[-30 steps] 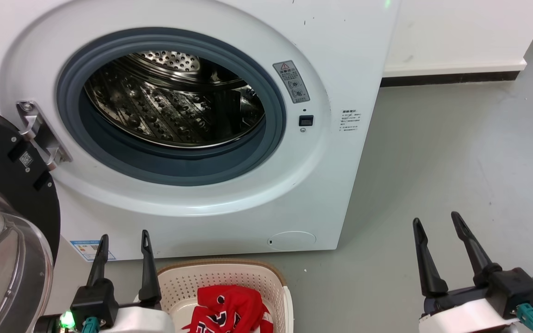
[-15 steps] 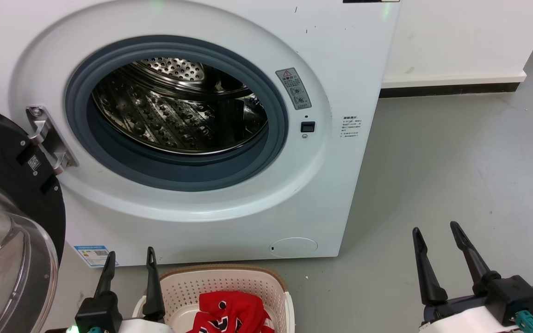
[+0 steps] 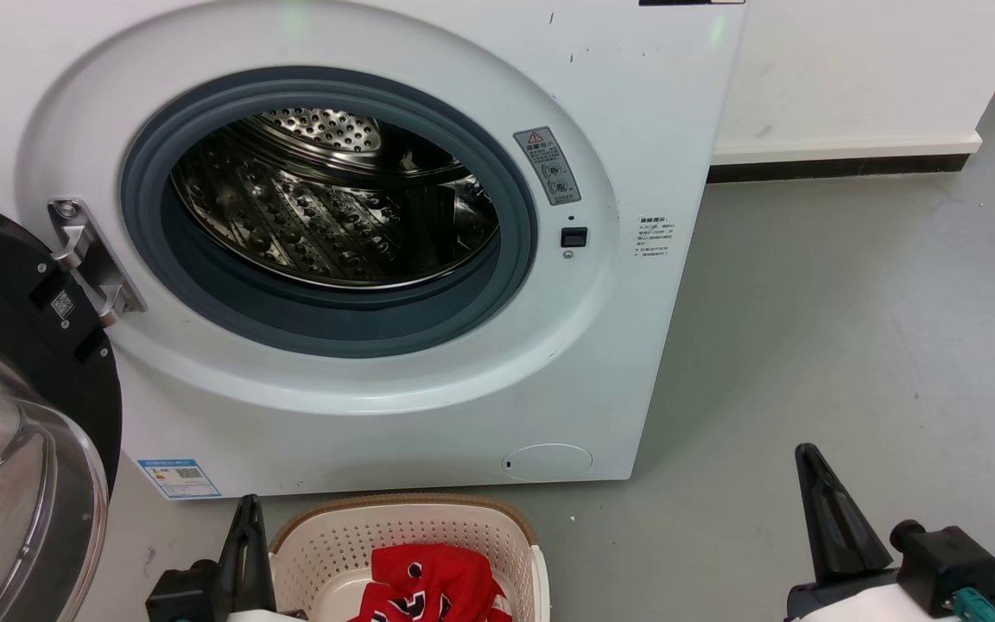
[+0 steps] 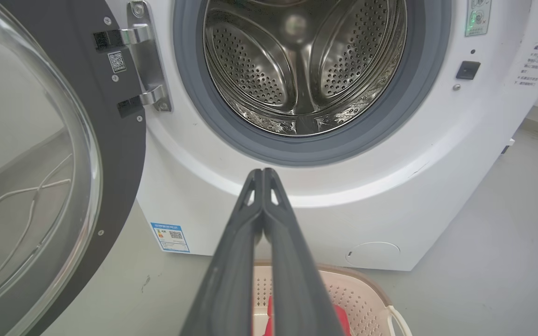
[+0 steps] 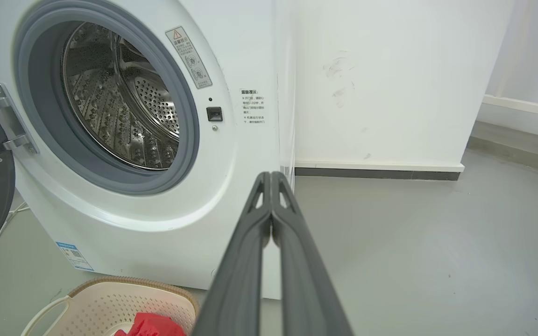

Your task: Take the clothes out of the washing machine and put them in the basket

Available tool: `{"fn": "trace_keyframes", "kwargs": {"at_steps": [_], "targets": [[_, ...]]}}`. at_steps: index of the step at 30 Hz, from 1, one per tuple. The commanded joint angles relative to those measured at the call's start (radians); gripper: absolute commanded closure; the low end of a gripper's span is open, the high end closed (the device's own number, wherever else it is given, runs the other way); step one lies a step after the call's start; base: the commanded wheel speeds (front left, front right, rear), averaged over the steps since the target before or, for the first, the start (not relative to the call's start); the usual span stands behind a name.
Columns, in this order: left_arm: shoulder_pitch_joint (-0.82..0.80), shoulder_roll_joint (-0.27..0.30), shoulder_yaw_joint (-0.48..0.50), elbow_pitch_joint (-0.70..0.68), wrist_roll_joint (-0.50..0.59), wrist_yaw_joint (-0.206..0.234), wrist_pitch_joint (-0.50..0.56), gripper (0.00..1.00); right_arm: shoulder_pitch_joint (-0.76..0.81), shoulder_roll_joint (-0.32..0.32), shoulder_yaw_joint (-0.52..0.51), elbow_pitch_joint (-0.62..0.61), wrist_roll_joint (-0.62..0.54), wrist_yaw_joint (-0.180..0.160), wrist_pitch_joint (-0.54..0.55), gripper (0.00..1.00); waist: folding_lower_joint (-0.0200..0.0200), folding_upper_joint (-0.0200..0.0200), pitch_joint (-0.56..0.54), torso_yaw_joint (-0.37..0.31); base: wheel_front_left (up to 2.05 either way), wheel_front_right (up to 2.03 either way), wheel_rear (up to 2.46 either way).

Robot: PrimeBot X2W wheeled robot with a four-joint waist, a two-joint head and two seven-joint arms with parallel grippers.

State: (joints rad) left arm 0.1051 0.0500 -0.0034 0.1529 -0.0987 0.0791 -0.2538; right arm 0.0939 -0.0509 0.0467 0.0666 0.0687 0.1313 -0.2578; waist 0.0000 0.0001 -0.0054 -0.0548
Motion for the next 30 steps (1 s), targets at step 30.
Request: {"fn": "trace_keyframes", "kwargs": {"at_steps": [30], "targets": [[-0.086, 0.0, 0.045, 0.025, -0.562, -0.079, 0.136, 1.0, -0.08, -0.032, -0.019, 0.054, 0.609, 0.0, 0.103, 1.0, 0.0, -0.0001, 0.002, 0.013, 0.0, 0.0, 0.0]]}}
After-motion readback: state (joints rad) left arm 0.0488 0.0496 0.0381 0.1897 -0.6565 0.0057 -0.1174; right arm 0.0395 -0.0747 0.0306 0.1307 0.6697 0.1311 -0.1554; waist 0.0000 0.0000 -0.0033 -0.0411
